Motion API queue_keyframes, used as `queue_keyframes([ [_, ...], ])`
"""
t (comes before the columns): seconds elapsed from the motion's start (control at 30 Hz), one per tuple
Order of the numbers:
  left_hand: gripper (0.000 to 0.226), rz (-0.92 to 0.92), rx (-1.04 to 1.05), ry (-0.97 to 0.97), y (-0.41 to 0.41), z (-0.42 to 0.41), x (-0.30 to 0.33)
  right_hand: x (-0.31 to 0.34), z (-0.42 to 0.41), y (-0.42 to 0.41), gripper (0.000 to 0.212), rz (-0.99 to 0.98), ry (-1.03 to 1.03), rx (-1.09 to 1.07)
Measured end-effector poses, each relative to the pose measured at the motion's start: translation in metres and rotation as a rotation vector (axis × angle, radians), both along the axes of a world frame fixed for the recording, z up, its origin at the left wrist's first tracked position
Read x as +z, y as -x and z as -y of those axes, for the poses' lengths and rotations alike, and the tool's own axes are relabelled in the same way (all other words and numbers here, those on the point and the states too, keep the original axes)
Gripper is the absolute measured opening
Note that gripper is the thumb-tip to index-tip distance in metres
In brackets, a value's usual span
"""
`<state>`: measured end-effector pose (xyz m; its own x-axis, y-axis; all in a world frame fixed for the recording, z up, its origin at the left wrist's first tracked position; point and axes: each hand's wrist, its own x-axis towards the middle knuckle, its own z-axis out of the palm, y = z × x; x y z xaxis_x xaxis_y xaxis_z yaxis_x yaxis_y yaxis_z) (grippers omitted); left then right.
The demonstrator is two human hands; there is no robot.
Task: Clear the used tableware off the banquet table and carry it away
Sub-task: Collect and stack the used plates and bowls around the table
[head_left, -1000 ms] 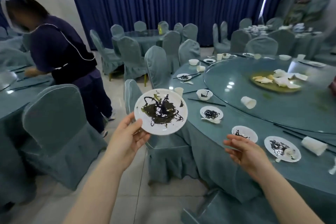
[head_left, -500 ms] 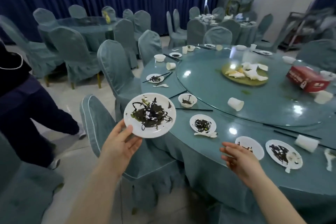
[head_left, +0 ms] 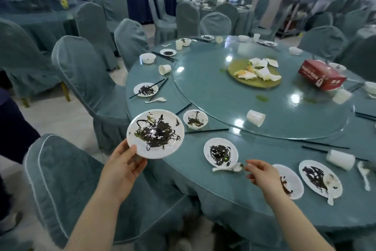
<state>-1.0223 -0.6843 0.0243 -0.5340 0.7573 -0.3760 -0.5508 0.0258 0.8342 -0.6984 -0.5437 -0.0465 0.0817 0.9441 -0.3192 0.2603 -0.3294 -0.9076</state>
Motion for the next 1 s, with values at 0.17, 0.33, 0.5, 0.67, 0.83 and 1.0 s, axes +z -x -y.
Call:
queue_keyframes([
  [0.17,0.022,-0.013,-0.006,0.028,0.013,-0.062,-0.008,-0.045,-0.079,0.009,0.009,0.216,0.109,-0.024],
  [0.33,0.021,-0.042,-0.064,0.045,0.022,-0.096,-0.027,-0.074,-0.118,0.020,0.013,0.522,0.181,0.115],
  [0.5,0.023,-0.021,-0.123,0.076,0.030,-0.109,-0.043,-0.080,-0.122,0.034,0.014,0.568,0.212,0.125],
  [0.67,0.035,-0.021,-0.183,0.102,0.036,-0.122,-0.049,-0.049,-0.107,0.040,0.009,0.394,0.080,-0.053],
  [0.83,0.032,-0.019,-0.294,0.101,0.024,-0.135,-0.049,-0.001,-0.083,0.051,0.007,0.052,-0.051,-0.208],
  [1.0,0.025,0.015,-0.466,0.053,-0.004,-0.153,-0.043,0.032,-0.061,0.080,0.009,-0.107,-0.052,-0.221],
])
